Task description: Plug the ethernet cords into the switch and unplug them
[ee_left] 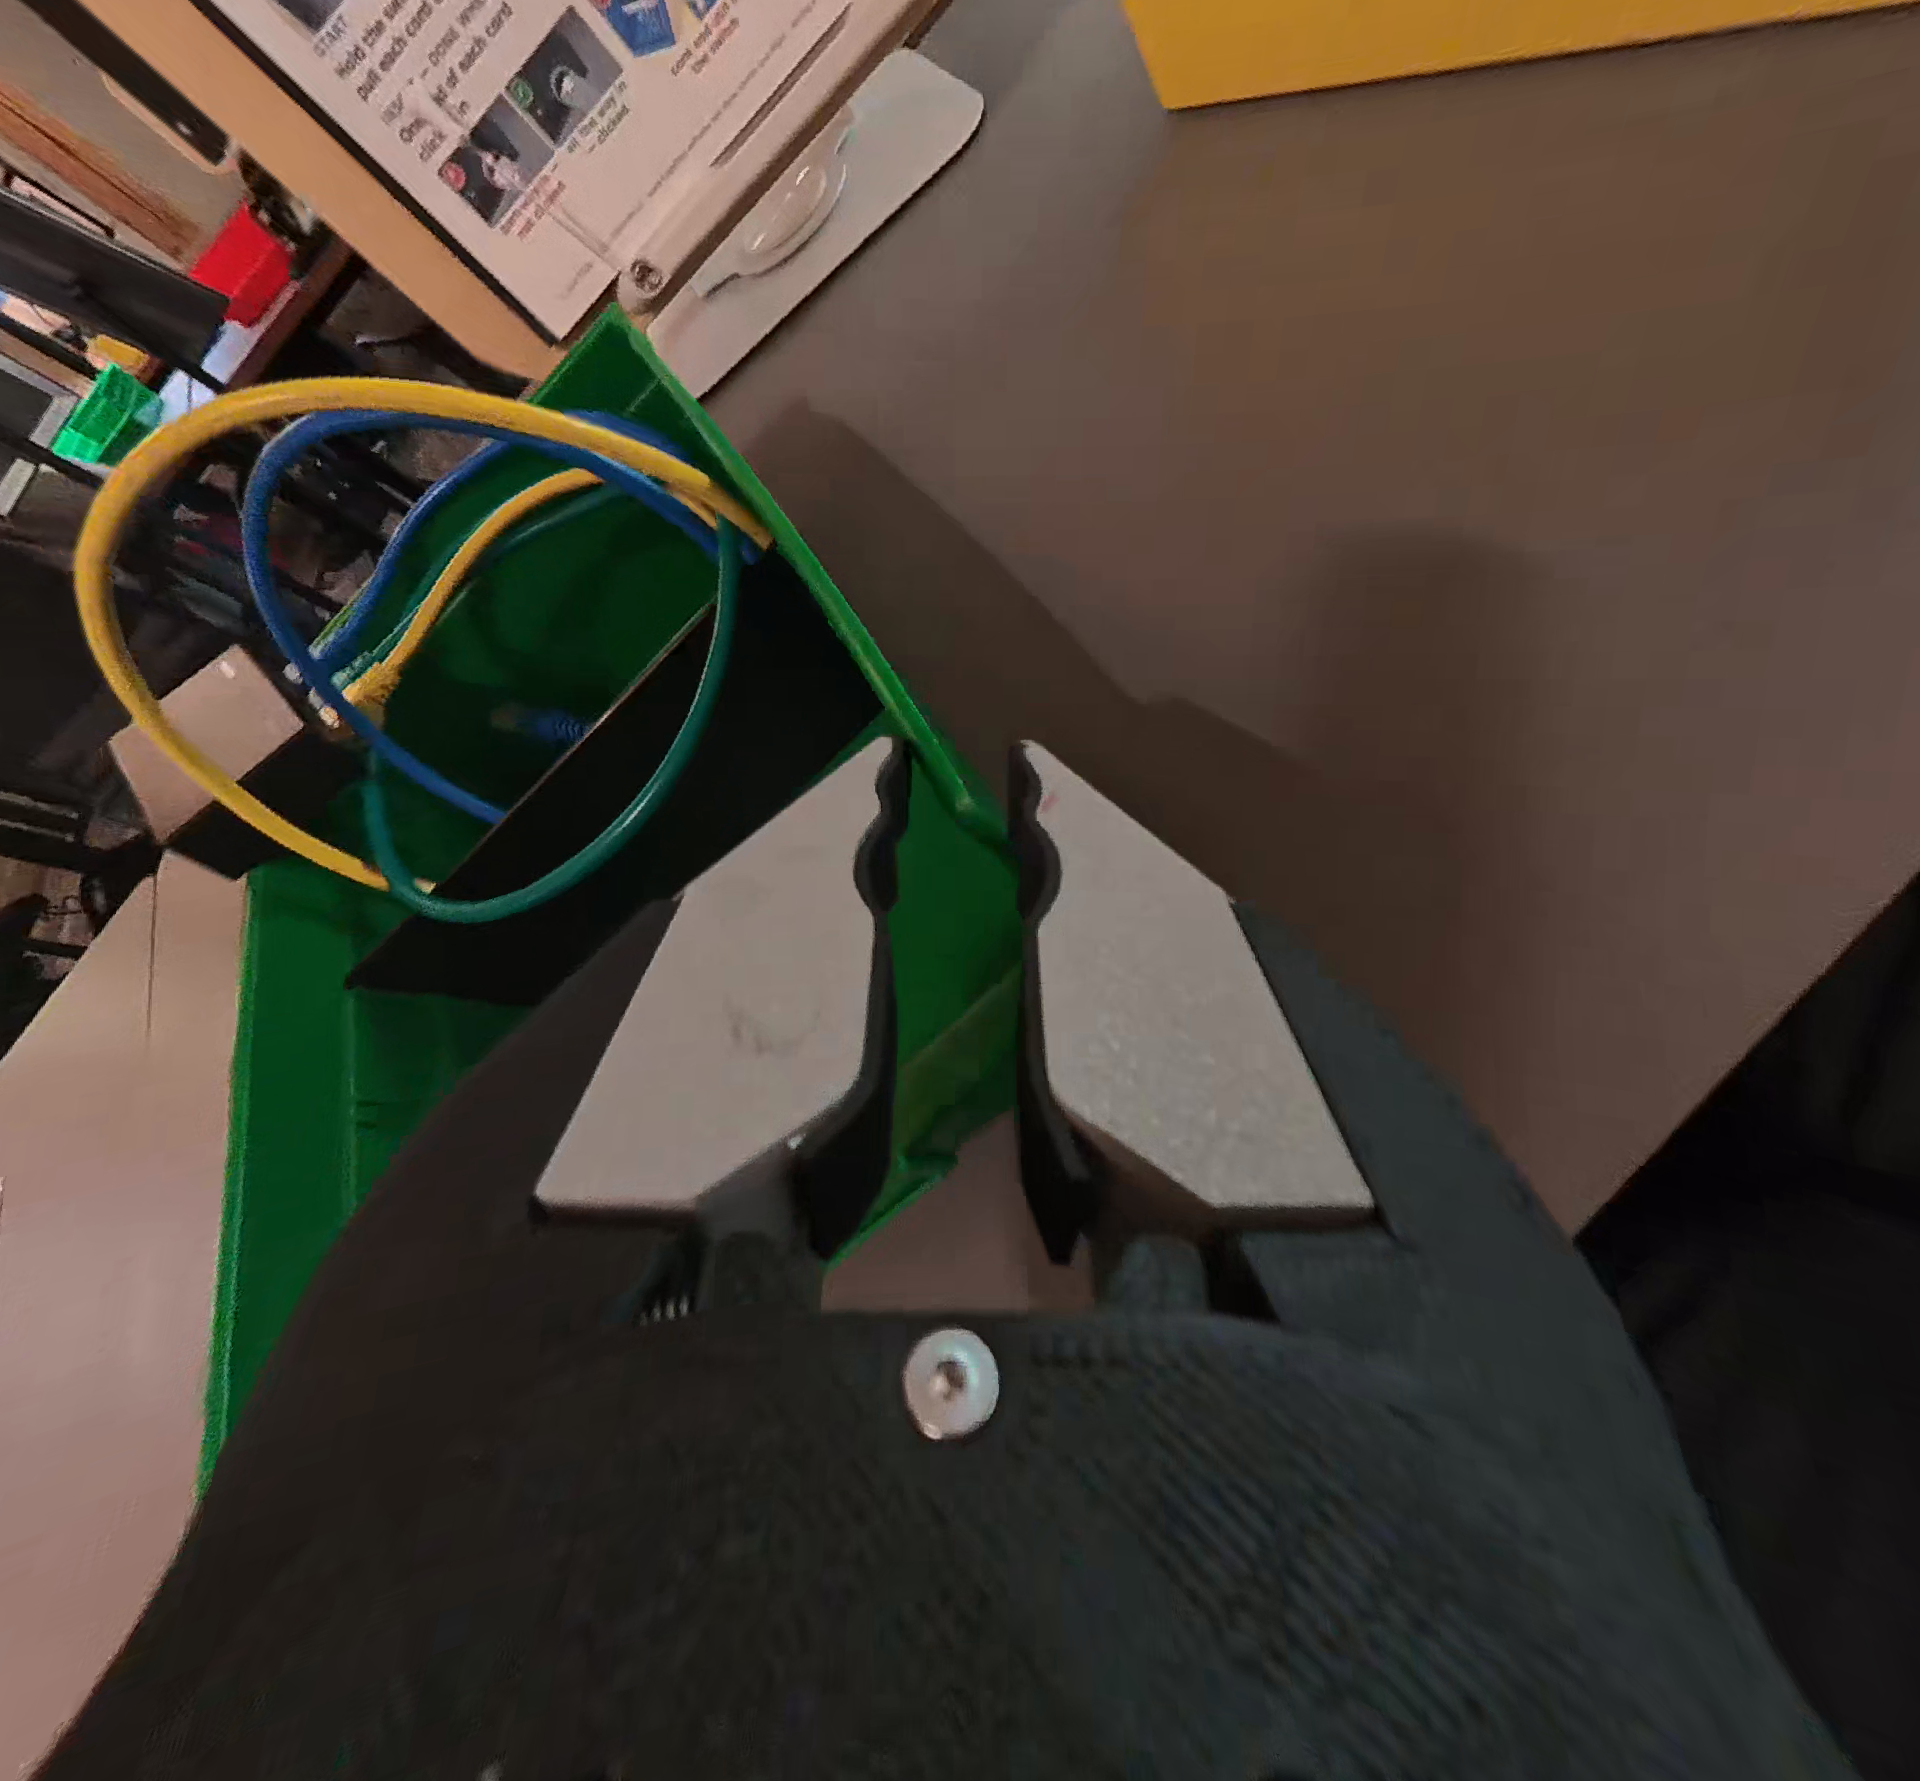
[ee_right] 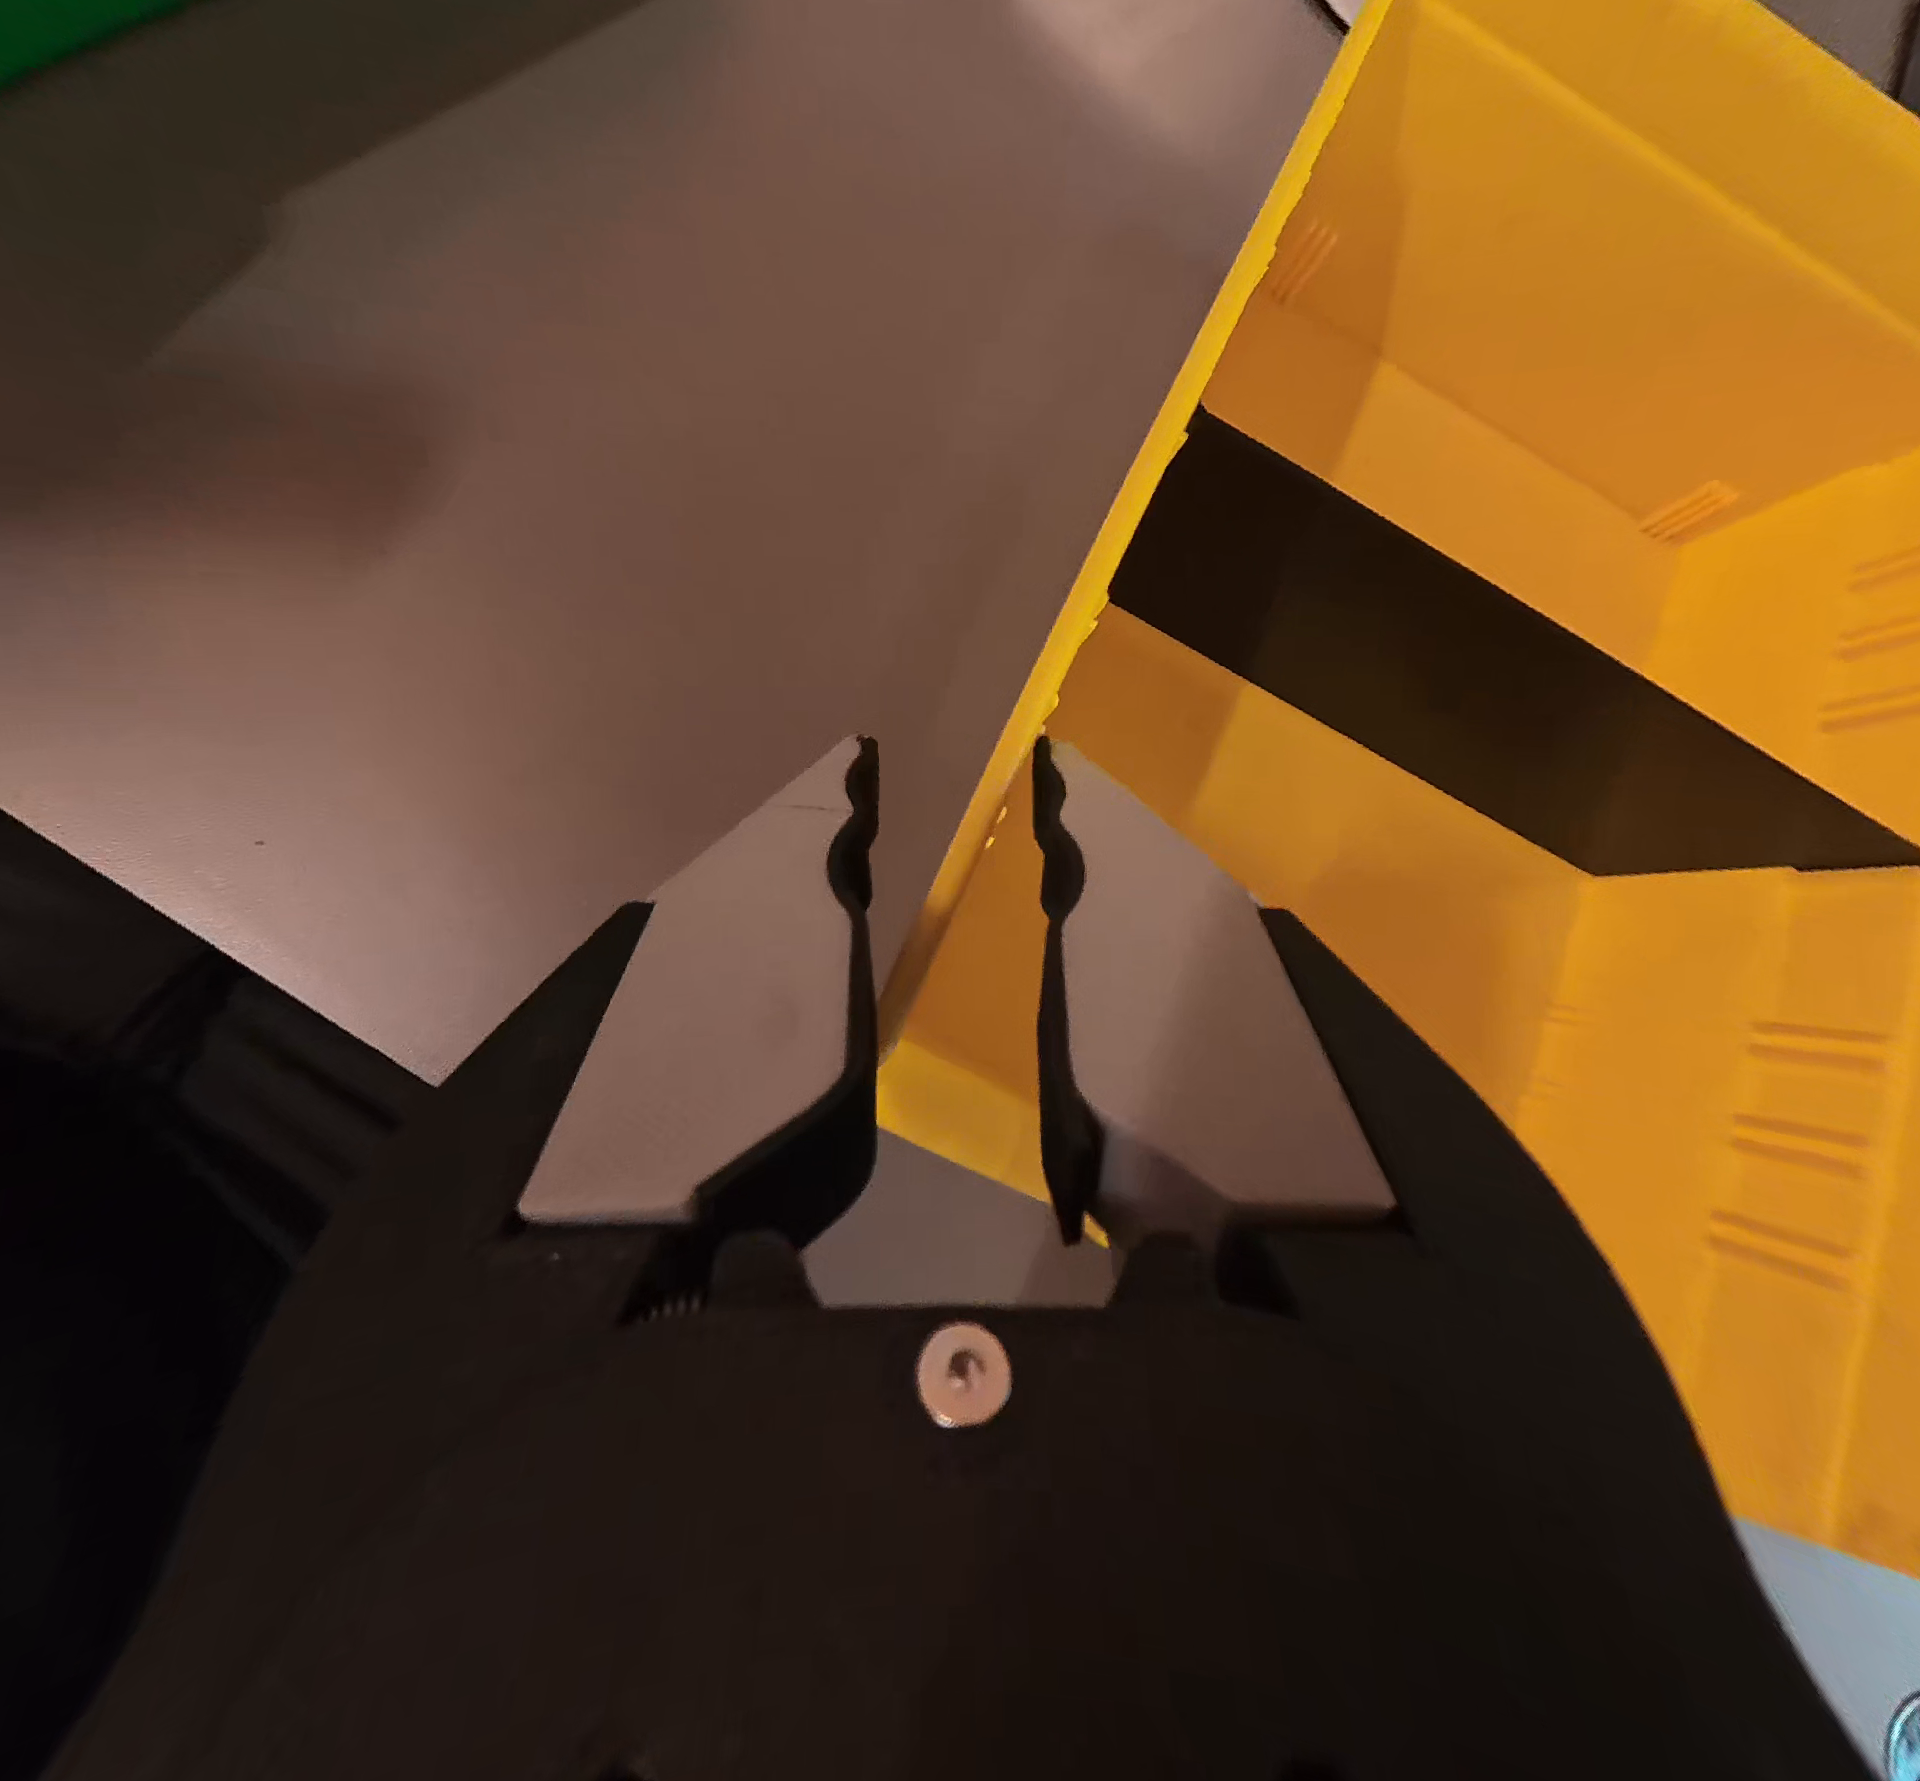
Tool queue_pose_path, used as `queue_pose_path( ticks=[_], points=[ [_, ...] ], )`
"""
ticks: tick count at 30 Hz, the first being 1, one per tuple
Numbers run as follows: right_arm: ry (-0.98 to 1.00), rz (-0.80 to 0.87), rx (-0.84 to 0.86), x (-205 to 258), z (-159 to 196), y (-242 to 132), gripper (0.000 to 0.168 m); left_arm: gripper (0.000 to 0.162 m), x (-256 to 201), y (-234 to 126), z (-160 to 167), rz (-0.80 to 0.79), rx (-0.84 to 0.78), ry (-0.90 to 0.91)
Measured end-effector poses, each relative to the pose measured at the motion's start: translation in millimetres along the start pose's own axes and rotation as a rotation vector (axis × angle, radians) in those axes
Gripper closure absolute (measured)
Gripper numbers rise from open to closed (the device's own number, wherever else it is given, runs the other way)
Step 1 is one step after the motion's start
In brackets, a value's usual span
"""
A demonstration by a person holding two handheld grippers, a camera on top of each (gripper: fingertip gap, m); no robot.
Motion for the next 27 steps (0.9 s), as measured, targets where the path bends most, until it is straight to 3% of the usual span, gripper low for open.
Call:
queue_pose_path(
  ticks=[6,12,15,20,22,25,27],
  points=[
    [-0.018,0.138,0.074,-34,21,-14,0.166,0.156,62,-3,46,-0.101,0.123,-0.049],
    [0.109,0.084,0.071,-57,43,-30,0.168,0.155,121,-16,97,-0.133,0.183,-0.261],
    [0.193,0.099,0.082,-67,52,-36,0.166,0.155,129,-21,110,-0.136,0.222,-0.304],
    [0.243,0.17,0.102,-84,64,-45,0.165,0.158,90,-22,83,-0.027,0.23,-0.205],
    [0.263,0.152,0.082,-85,65,-45,0.166,0.153,61,-22,61,0.045,0.196,-0.143],
    [0.216,0.127,0.084,-73,58,-42,0.168,0.145,42,-18,44,0.022,0.179,-0.057],
    [0.158,0.059,0.068,-53,46,-34,0.149,0.14,33,-15,40,0.007,0.159,0.015]
  ],
)
Point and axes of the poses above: each gripper's, where its closed fingertips meet, y out along the fingers, z out of its underside, x = y × z across the jaws, the point moved 1 cm from there along -y, back along the fingers, and after that the axes turned 7 degrees about -z, right-handed, at the moved point
